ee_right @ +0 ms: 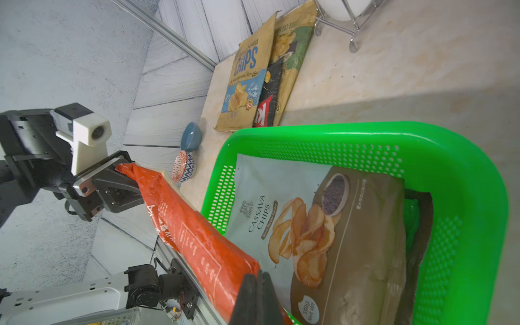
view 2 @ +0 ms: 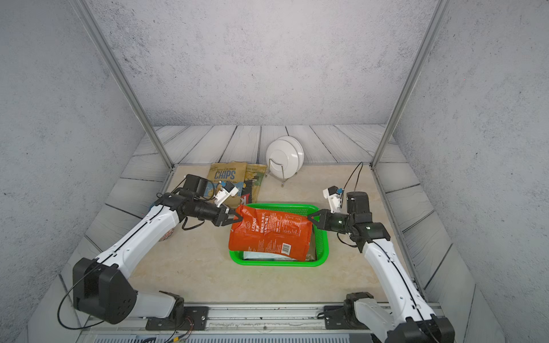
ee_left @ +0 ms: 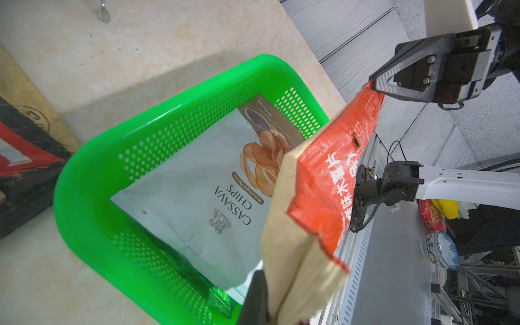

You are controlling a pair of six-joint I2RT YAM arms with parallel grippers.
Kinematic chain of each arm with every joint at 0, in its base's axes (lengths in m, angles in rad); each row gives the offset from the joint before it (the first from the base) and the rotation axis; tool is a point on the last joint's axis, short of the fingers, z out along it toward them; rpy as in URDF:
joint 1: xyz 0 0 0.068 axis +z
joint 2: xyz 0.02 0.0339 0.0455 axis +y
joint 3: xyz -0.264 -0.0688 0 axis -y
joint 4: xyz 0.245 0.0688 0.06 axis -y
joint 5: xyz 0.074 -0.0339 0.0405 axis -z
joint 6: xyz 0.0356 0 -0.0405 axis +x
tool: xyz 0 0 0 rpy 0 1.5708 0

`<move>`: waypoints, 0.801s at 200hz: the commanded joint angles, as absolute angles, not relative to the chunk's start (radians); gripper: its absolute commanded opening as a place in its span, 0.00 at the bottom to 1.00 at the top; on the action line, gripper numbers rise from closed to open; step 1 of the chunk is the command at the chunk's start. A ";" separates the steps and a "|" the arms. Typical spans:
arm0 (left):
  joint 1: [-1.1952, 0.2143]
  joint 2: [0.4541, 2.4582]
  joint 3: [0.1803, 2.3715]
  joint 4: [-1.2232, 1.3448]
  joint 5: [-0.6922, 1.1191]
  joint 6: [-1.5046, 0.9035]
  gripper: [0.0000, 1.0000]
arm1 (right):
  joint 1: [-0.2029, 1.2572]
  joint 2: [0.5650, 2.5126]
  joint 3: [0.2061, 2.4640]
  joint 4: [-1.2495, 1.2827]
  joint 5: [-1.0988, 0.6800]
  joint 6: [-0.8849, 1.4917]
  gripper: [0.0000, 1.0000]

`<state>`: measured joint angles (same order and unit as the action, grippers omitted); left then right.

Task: Put the potato chips into the basket
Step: Place the potato chip in the basket.

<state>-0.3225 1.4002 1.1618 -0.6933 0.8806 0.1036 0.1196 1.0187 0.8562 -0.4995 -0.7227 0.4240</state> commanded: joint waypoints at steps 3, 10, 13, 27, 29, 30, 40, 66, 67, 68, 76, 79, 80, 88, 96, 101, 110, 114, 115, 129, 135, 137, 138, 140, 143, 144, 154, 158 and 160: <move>-0.322 1.426 1.127 -0.609 0.866 0.082 0.02 | 0.110 1.002 0.871 -0.609 -0.597 0.367 0.00; -0.327 1.432 1.114 -0.591 0.866 0.075 0.03 | 0.110 1.000 0.872 -0.618 -0.586 0.362 0.00; -0.327 1.435 1.107 -0.580 0.865 0.071 0.02 | 0.110 0.999 0.873 -0.620 -0.578 0.361 0.00; -0.335 1.446 1.079 -0.538 0.849 0.052 0.04 | 0.109 0.999 0.878 -0.636 -0.553 0.349 0.00; -0.337 1.448 1.075 -0.533 0.847 0.050 0.04 | 0.111 0.999 0.879 -0.639 -0.549 0.347 0.00; -0.338 1.448 1.074 -0.531 0.845 0.050 0.04 | 0.110 0.999 0.880 -0.639 -0.548 0.347 0.00; -0.345 1.455 1.062 -0.516 0.834 0.046 0.05 | 0.110 1.005 0.884 -0.649 -0.531 0.340 0.00; -0.357 1.472 1.042 -0.492 0.802 0.043 0.08 | 0.110 1.016 0.896 -0.657 -0.494 0.331 0.00; -0.357 1.473 1.042 -0.491 0.802 0.044 0.08 | 0.110 1.016 0.896 -0.657 -0.493 0.331 0.00; -0.357 1.474 1.041 -0.491 0.800 0.043 0.08 | 0.110 1.017 0.896 -0.655 -0.493 0.331 0.00; -0.359 1.480 1.040 -0.482 0.787 0.043 0.08 | 0.110 1.021 0.898 -0.654 -0.483 0.330 0.00; -0.360 1.483 1.040 -0.479 0.784 0.043 0.08 | 0.110 1.023 0.900 -0.654 -0.479 0.330 0.00; -0.360 1.484 1.040 -0.479 0.782 0.043 0.08 | 0.110 1.025 0.899 -0.654 -0.478 0.330 0.00; -0.360 1.491 1.040 -0.471 0.775 0.044 0.09 | 0.110 1.029 0.903 -0.652 -0.469 0.328 0.00; -0.360 1.498 1.043 -0.467 0.763 0.046 0.09 | 0.109 1.036 0.903 -0.648 -0.464 0.328 0.00; -0.360 1.501 1.046 -0.463 0.753 0.046 0.09 | 0.109 1.040 0.903 -0.643 -0.465 0.329 0.00; -0.360 1.510 1.049 -0.451 0.738 0.046 0.10 | 0.110 1.049 0.902 -0.633 -0.468 0.333 0.00; -0.361 1.512 1.051 -0.447 0.730 0.045 0.10 | 0.110 1.051 0.901 -0.625 -0.468 0.336 0.00; -0.361 1.514 1.052 -0.446 0.730 0.045 0.10 | 0.110 1.052 0.901 -0.623 -0.467 0.337 0.00; -0.362 1.531 1.063 -0.434 0.715 0.040 0.10 | 0.110 1.063 0.896 -0.598 -0.462 0.348 0.00; -0.362 1.539 1.070 -0.433 0.712 0.038 0.10 | 0.110 1.069 0.895 -0.586 -0.459 0.352 0.00; -0.362 1.542 1.072 -0.433 0.713 0.037 0.10 | 0.110 1.070 0.894 -0.583 -0.459 0.352 0.00; -0.362 1.542 1.073 -0.433 0.713 0.037 0.10 | 0.110 1.071 0.894 -0.582 -0.459 0.353 0.00; -0.362 1.545 1.075 -0.434 0.713 0.037 0.10 | 0.110 1.073 0.894 -0.578 -0.459 0.354 0.00; -0.362 1.548 1.077 -0.435 0.715 0.037 0.10 | 0.110 1.078 0.894 -0.574 -0.459 0.353 0.00; -0.363 1.549 1.079 -0.436 0.715 0.037 0.10 | 0.110 1.079 0.894 -0.574 -0.459 0.354 0.00; -0.362 1.559 1.086 -0.442 0.715 0.041 0.10 | 0.110 1.093 0.897 -0.567 -0.456 0.353 0.00; -0.362 1.561 1.086 -0.443 0.713 0.043 0.10 | 0.110 1.100 0.899 -0.567 -0.456 0.352 0.00; -0.362 1.561 1.087 -0.442 0.713 0.044 0.10 | 0.110 1.103 0.899 -0.564 -0.455 0.352 0.00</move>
